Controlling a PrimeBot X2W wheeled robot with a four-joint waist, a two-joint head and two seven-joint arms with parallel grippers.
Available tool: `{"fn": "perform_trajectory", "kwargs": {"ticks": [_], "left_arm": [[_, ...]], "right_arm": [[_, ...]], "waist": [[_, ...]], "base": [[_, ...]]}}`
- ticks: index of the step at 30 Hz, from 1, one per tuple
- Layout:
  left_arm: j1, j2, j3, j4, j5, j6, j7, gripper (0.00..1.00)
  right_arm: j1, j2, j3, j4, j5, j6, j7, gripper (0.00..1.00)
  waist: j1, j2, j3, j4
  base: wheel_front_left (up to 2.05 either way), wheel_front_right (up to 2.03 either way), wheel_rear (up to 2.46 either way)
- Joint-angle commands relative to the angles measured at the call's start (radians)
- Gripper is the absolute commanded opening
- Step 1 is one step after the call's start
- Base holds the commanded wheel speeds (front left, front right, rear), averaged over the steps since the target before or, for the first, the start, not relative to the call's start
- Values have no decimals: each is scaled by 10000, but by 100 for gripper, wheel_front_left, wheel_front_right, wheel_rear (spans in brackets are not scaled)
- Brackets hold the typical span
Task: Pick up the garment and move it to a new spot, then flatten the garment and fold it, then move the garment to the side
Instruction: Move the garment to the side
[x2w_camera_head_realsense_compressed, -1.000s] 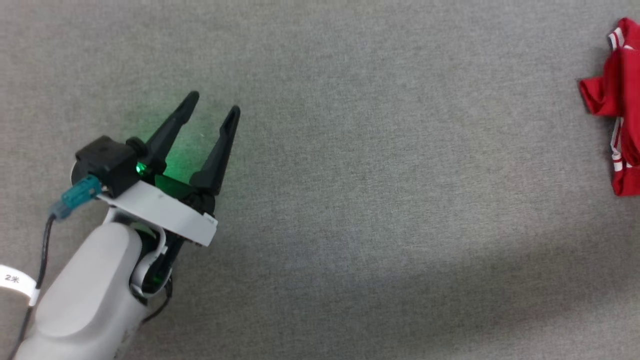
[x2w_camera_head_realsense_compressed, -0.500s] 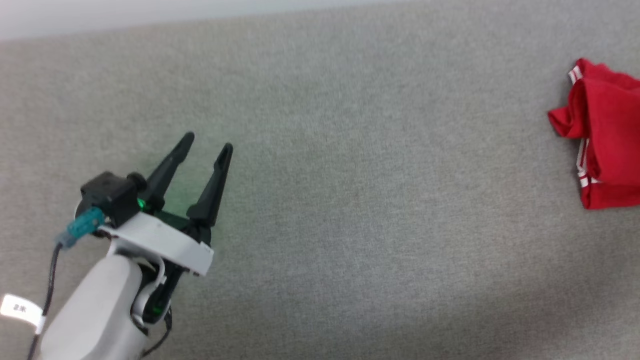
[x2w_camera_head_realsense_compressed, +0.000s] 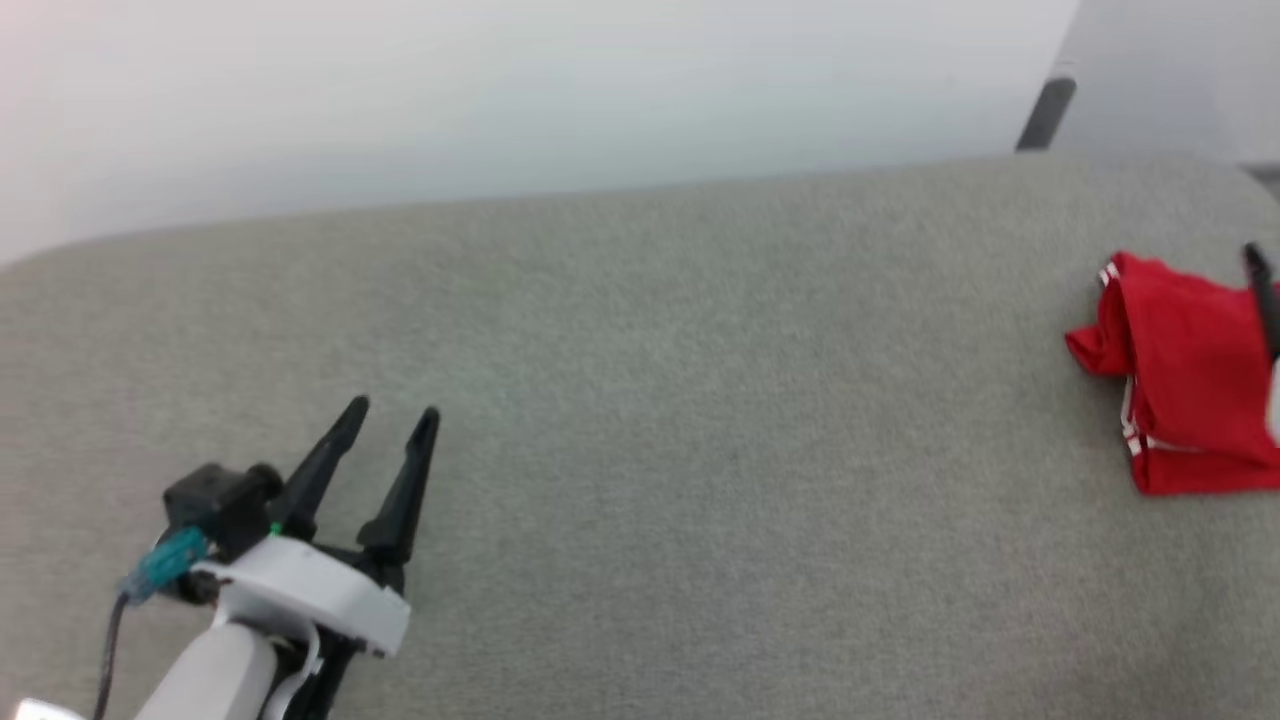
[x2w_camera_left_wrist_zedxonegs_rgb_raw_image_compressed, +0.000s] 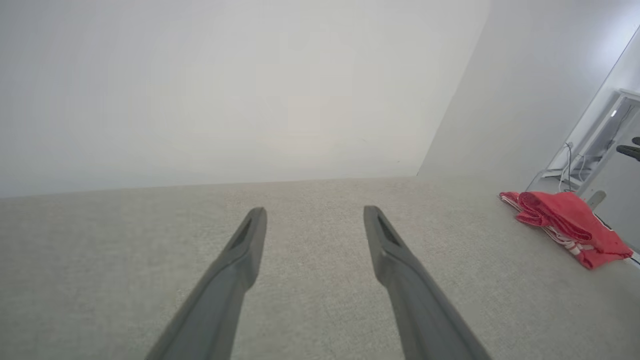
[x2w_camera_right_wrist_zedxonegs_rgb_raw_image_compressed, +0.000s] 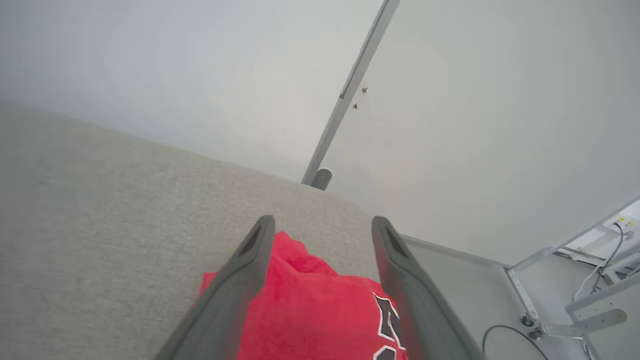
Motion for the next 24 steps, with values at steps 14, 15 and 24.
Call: {"fn": "perform_trajectory", "kwargs": {"ticks": [14, 15, 24], "left_arm": [[2176, -154, 1730, -435, 556, 160, -5, 100], [2309, -170, 1851, -501, 617, 173, -5, 100], [3395, -424, 2955, -895, 1121, 183, -5, 100]], "right_arm": [[4140, 1343, -3472, -3463, -1224, -11, -69, 100], [4386, 1464, -3699, -3630, -1306, -11, -69, 100], [6447, 2565, -5406, -5147, -2308, -11, -71, 100]], "waist": [[0, 0, -1892, 1536], [0, 0, -1938, 1579], [0, 0, -2200, 1794]], "base": [[0, 0, 0], [0, 0, 0], [0, 0, 0]]}}
